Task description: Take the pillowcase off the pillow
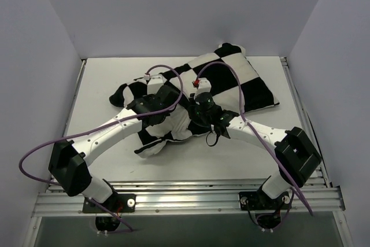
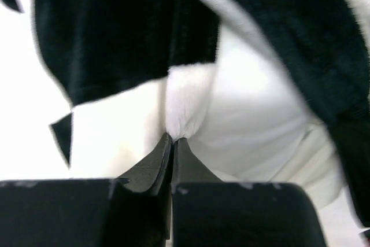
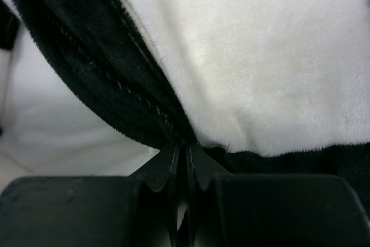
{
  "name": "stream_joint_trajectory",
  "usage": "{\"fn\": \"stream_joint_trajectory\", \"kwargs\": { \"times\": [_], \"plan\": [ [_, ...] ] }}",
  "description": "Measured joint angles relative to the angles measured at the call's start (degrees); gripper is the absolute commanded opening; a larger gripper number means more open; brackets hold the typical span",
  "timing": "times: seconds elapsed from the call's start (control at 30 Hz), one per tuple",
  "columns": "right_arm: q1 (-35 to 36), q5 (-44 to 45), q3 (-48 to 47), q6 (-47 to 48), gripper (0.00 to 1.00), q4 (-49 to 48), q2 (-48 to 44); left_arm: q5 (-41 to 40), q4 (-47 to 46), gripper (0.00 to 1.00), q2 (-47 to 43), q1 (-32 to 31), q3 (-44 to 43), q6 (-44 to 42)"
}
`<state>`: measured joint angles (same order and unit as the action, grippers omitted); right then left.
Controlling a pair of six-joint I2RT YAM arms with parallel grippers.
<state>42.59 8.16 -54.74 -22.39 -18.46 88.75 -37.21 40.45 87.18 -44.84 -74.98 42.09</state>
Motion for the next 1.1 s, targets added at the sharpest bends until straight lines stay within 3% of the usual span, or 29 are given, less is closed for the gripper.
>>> {"fn": "stream_joint_trajectory", "kwargs": {
  "times": [0.17, 0.47, 0.67, 0.73, 0.83, 0.87, 0.97, 1.1],
  "plan": [
    [-2.7, -2.4, 1.3, -2.0, 0.0, -1.2, 0.2, -0.8, 1.0, 0.02, -6.6, 2.7, 7.6, 1.9],
    [-10.4, -15.0, 4.3, -7.7, 0.0, -1.8, -2.2, 10.4, -8.6, 0.02, -27.9, 9.8, 28.1, 7.9],
    [-9.4, -16.5, 4.4, -5.7, 0.02, -0.5, -2.5, 17.6, -19.5, 0.02, -28.6, 12.3, 38.2, 8.7],
    [-7.5, -14.6, 4.0, -4.3, 0.09, 1.2, -2.5, 19.5, -22.4, 0.02, -26.7, 12.7, 39.8, 8.2],
    [-4.4, -11.0, 1.9, -2.0, 0.27, 5.1, -2.5, 21.6, -25.4, 0.02, -25.0, 13.0, 40.4, 6.9],
    [-3.4, -9.8, 0.7, -1.3, 0.39, 6.7, -2.5, 22.1, -26.1, 0.02, -25.0, 13.1, 40.5, 6.5],
    [0.6, -5.1, -4.2, 1.1, 0.52, 12.2, -3.2, 23.6, -28.3, 0.02, -25.8, 13.2, 41.4, 5.5],
    [7.0, -0.4, -11.3, 3.7, 0.56, 17.2, -4.6, 24.9, -30.4, 0.02, -28.1, 13.2, 43.5, 5.2]
  ]
}}
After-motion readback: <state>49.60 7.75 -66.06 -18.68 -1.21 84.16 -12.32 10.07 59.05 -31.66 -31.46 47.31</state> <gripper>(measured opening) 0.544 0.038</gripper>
